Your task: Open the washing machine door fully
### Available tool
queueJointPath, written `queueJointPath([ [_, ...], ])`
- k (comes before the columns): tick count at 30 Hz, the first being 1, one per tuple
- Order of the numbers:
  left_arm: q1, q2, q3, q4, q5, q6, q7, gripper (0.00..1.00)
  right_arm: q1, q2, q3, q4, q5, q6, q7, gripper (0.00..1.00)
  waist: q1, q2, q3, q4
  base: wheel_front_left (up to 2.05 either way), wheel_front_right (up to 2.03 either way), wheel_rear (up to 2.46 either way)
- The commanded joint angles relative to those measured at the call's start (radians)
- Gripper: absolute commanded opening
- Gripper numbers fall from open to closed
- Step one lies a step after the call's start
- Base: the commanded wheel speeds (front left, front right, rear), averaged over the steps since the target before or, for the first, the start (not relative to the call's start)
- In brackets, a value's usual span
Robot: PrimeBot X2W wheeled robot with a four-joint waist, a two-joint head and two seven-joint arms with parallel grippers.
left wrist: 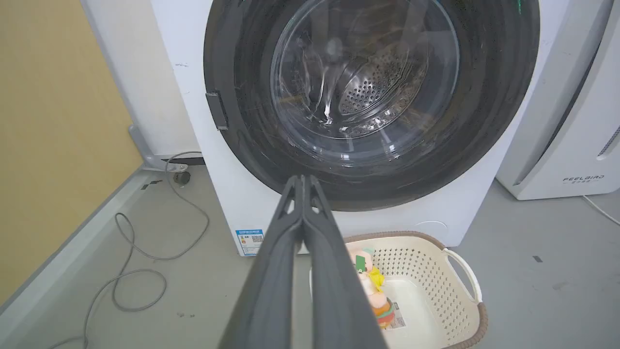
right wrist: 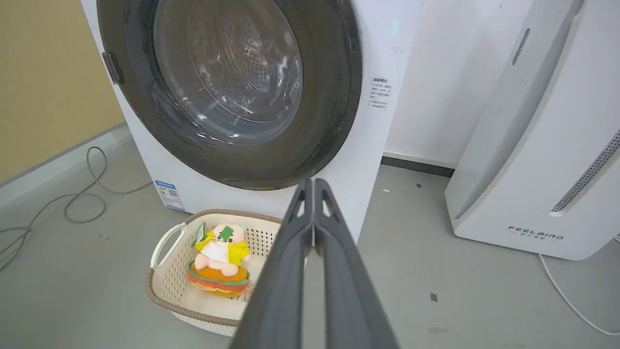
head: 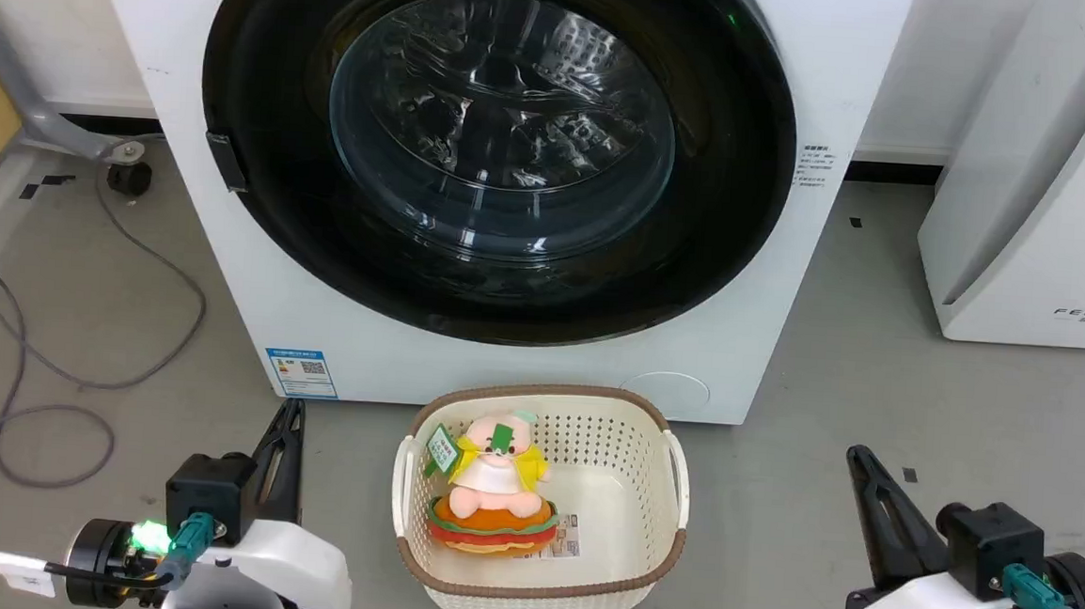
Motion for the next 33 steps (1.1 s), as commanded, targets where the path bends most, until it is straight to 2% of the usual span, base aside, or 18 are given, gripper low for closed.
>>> queueJointPath([
  [1,0.018,0.000,0.001,-0.004,0.003,0.002,0.000,0.00,-0.002,-0.001,0.000,-0.005,0.001,-0.001,0.000,0.00,0.0000,-0.0001,0.000,0.000,0.00,0.00,0.00],
  [33,0.018,0.000,0.001,-0.004,0.003,0.002,0.000,0.00,-0.002,-0.001,0.000,-0.005,0.001,-0.001,0.000,0.00,0.0000,-0.0001,0.000,0.000,0.00,0.00,0.00],
])
